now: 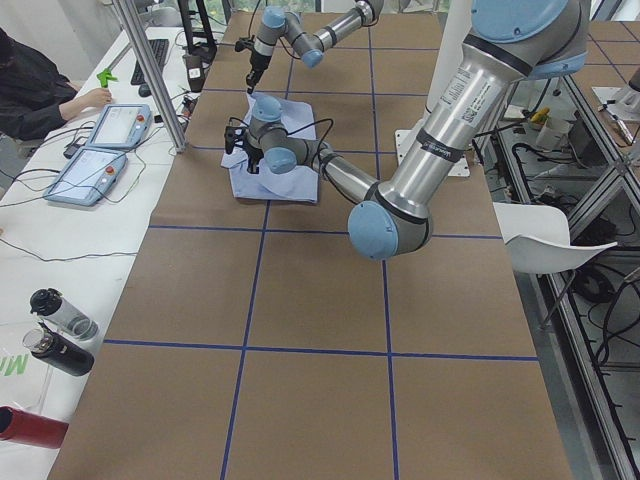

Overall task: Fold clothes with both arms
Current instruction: 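Lay the hem at the collar and open both grippers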

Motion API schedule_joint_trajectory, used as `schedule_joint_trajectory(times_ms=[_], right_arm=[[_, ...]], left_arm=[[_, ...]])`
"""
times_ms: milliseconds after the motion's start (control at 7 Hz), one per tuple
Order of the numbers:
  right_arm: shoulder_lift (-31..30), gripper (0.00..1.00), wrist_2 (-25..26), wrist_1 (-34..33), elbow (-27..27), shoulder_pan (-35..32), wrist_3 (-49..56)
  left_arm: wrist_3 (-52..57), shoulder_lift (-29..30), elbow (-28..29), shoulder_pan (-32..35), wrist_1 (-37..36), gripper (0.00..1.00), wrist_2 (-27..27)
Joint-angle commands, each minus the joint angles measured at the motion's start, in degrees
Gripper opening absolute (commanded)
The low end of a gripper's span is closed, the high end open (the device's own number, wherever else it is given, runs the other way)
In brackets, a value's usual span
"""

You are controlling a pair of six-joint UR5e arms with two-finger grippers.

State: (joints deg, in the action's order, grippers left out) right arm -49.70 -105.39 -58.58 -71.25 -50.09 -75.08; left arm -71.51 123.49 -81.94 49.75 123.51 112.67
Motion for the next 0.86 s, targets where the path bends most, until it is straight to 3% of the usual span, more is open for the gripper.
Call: schedule_joint_trajectory(times_ms=[0, 714], right_arm=[[0.04, 0.00, 0.01, 1.10, 3.48, 0.25, 2.04], [-1.01, 0.00, -0.08, 1.10, 4.10, 0.69, 2.14]], left_arm=[[0.59, 0.88, 5.71, 0.43, 5.38, 0.00, 0.00], [0.67, 1.84, 9.51, 0.43, 7.08, 0.00, -0.09]])
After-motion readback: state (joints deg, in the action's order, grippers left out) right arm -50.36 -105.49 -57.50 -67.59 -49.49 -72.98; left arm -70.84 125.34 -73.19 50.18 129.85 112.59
